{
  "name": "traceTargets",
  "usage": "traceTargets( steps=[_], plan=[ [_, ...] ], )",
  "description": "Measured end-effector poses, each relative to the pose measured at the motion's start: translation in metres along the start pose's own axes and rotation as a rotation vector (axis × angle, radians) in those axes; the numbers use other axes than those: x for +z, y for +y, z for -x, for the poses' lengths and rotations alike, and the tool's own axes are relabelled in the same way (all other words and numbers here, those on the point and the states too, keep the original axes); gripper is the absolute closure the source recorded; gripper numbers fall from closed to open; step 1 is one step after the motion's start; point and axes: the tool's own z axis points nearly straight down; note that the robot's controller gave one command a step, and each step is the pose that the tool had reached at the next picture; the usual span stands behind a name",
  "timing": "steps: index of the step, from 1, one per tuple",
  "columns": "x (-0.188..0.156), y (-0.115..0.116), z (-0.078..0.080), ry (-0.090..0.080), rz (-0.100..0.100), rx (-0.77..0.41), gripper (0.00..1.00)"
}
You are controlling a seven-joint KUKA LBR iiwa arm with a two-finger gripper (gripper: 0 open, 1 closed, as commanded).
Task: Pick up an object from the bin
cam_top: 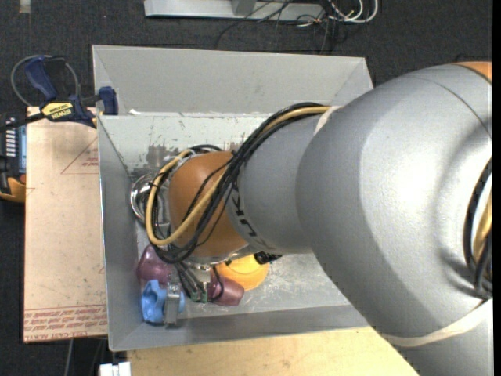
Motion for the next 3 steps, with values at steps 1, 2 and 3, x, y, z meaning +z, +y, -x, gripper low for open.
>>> traceTargets(
  steps=[1,2,3],
  plan=[
    [-0.047,0.035,0.157,-0.028,0.009,-0.624,0.0],
    [-0.032,0.014,0.045,-0.002,0.001,0.127,0.0],
    [-0.003,0.002,0.148,-0.023,0.012,-0.442,0.0]
  ],
)
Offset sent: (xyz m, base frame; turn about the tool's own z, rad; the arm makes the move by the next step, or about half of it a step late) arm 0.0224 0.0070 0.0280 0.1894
